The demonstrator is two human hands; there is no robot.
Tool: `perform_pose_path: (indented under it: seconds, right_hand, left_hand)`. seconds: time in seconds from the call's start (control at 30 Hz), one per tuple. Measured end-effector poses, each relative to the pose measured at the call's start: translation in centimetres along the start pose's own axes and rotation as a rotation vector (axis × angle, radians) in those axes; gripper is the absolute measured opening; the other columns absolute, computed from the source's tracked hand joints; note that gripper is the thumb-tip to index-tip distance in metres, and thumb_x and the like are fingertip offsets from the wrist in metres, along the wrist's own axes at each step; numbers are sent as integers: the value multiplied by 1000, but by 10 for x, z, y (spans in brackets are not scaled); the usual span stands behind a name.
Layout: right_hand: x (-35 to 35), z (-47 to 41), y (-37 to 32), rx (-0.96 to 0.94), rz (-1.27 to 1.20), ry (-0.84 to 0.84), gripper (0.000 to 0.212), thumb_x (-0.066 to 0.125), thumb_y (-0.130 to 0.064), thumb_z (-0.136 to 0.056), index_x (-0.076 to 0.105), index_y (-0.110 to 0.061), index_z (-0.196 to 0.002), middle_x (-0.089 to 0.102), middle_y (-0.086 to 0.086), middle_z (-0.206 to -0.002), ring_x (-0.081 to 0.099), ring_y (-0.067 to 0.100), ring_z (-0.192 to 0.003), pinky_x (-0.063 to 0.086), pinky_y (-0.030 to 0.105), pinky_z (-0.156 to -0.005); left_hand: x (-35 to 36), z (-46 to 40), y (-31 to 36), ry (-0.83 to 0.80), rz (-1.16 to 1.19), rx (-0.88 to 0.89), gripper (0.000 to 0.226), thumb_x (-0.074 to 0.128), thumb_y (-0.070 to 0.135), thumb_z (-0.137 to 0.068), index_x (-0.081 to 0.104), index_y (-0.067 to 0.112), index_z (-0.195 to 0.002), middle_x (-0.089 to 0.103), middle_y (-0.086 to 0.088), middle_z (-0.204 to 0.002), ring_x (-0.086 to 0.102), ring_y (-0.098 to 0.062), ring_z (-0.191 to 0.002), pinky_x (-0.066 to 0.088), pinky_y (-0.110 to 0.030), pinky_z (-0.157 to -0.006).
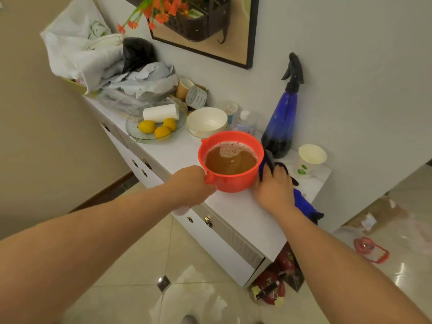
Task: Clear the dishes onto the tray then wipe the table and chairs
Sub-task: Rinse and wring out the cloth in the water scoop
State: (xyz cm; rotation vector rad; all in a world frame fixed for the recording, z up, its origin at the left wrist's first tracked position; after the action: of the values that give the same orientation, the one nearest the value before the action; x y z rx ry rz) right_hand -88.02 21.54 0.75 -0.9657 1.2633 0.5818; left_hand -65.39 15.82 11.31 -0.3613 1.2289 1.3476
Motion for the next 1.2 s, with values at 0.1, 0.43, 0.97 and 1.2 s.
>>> perform_pose_path:
  seconds: [0.1, 0.43, 0.97, 1.2]
  right_hand:
    - [-3, 34, 13, -30, 64, 45, 73, 33, -57, -98, 33, -10, -154, 39, 26, -152, 31, 42, -145, 25, 52, -120]
    - [-12, 27, 23, -223, 1, -15, 53, 44, -35, -99, 45, -13, -147, 51, 15, -139, 47, 34, -127, 39, 47, -106]
    - [6, 135, -11, -455, -19, 99, 56, 76, -3, -78, 65, -18, -131, 67, 4, -115, 63, 23, -99, 54, 35, -92]
    - [-45, 150, 1, -95, -588, -184, 41, 56, -11, -100, 63, -45, -121, 62, -22, -121, 56, -10, -103, 41, 6, -89]
  left_hand:
    - [6, -1, 9, -6, -43, 36, 36, 55, 36, -96, 65, 3, -85, 71, -15, -86, 70, -33, -87, 55, -38, -76]
    - [24, -7, 32, 6, -110, 122, 36, 49, 35, -99, 57, 11, -74, 71, -16, -91, 69, -32, -88, 54, -39, -79]
    - [32, -25, 39, -13, -291, 189, 36, 43, 28, -101, 50, 14, -68, 55, -2, -70, 63, -27, -81, 46, -32, -70]
    - [25, -31, 33, 0, -301, 201, 45, 45, 54, -99, 62, 13, -109, 64, -10, -107, 60, -29, -104, 47, -35, -83]
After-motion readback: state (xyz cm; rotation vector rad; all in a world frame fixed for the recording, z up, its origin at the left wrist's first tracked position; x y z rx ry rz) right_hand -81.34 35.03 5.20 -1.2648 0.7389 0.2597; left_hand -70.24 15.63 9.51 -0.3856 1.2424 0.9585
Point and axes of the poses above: each hand's wrist, its own z-axis away from the middle knuckle, its own x-axis out of the palm, y = z × x, the point moved 8 cm from there along -z, towards the middle knuckle
